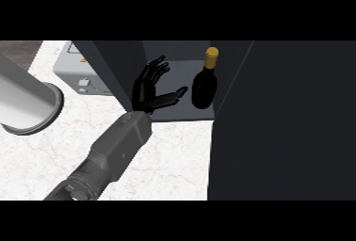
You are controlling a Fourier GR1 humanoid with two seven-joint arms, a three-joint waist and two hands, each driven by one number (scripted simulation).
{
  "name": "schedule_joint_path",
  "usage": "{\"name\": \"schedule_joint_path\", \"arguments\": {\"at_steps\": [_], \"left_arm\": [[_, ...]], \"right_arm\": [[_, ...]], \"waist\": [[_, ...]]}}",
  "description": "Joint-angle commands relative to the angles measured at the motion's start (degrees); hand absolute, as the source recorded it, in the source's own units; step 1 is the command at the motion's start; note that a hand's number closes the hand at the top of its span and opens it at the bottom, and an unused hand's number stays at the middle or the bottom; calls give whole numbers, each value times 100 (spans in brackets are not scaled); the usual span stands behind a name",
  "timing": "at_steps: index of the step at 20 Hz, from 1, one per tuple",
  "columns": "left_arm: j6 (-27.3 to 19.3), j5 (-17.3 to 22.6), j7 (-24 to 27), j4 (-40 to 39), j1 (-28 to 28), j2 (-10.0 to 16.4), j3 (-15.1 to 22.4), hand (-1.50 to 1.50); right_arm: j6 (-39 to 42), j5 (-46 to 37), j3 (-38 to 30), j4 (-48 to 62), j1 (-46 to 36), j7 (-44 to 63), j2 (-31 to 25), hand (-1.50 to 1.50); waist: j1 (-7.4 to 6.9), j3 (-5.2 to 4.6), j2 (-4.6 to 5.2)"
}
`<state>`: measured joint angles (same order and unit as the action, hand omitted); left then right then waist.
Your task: Pick up the wine, place it into the cabinet and close the cabinet
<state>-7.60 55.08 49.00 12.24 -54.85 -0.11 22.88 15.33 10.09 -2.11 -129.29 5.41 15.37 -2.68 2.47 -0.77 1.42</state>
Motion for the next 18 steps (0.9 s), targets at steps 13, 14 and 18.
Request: {"name": "schedule_joint_path", "arguments": {"at_steps": [13,14,18], "left_arm": [[-640,-694,-453,2706,1505,442,895,-150],[-791,-715,-747,3210,1646,501,973,-150],[-930,-794,-1500,4865,2204,997,1313,-150]], "right_arm": [[-404,-266,50,-191,-398,561,26,-150],[-217,-13,117,-702,276,569,52,-150],[-335,-209,200,-484,-64,598,87,-150]], "waist": [[-560,80,-248],[-443,84,-252],[-471,83,-238]]}}
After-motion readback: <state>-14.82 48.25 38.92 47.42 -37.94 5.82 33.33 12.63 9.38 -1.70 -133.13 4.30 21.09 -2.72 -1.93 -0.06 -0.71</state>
